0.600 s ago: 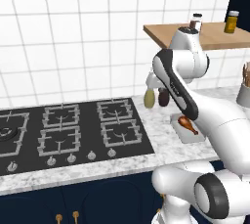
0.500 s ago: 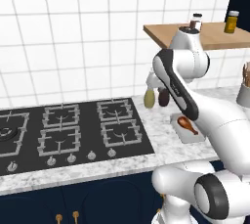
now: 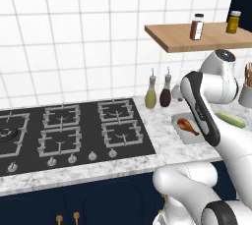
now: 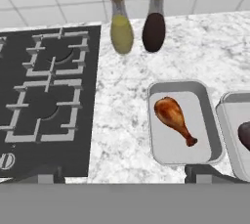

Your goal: Take the meat container that has the chicken drumstick and place it on the second highest rack of the freezer. Then take the vegetable container that has the potato and corn and place it on the highest rack of the freezer.

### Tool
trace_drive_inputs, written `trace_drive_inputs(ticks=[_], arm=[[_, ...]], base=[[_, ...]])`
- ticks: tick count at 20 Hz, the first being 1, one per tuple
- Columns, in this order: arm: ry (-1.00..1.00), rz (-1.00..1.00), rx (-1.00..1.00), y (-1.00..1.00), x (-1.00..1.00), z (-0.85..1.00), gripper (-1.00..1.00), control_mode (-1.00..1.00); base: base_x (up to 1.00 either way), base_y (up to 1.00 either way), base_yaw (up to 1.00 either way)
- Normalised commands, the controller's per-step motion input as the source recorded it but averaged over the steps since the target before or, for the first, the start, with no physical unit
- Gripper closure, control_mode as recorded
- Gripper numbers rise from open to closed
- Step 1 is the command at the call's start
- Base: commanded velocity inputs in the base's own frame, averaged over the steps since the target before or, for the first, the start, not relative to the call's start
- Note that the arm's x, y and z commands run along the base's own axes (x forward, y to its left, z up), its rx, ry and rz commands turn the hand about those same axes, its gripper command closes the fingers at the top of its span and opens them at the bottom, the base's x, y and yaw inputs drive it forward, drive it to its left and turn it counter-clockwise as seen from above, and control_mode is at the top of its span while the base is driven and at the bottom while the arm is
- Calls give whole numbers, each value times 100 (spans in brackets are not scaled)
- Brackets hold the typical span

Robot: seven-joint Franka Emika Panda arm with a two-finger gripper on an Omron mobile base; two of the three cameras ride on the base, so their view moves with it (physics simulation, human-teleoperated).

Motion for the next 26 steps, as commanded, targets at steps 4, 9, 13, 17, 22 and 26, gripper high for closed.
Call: trace_drive_inputs(ticks=[4,9,13,17,22,26], arm=[[-1,-13,5,-71,-4,-42,-100,-100],[19,-23,9,-34,45,-24,-100,-100],[27,-33,4,-36,55,-22,-100,-100],[30,-34,5,-45,46,-19,-100,-100],[13,-26,12,-44,7,-40,-100,-100],[1,-26,14,-29,-2,-60,-100,-100]], base=[[0,0,0],[0,0,0],[0,0,0],[0,0,0],[0,0,0],[0,0,0]])
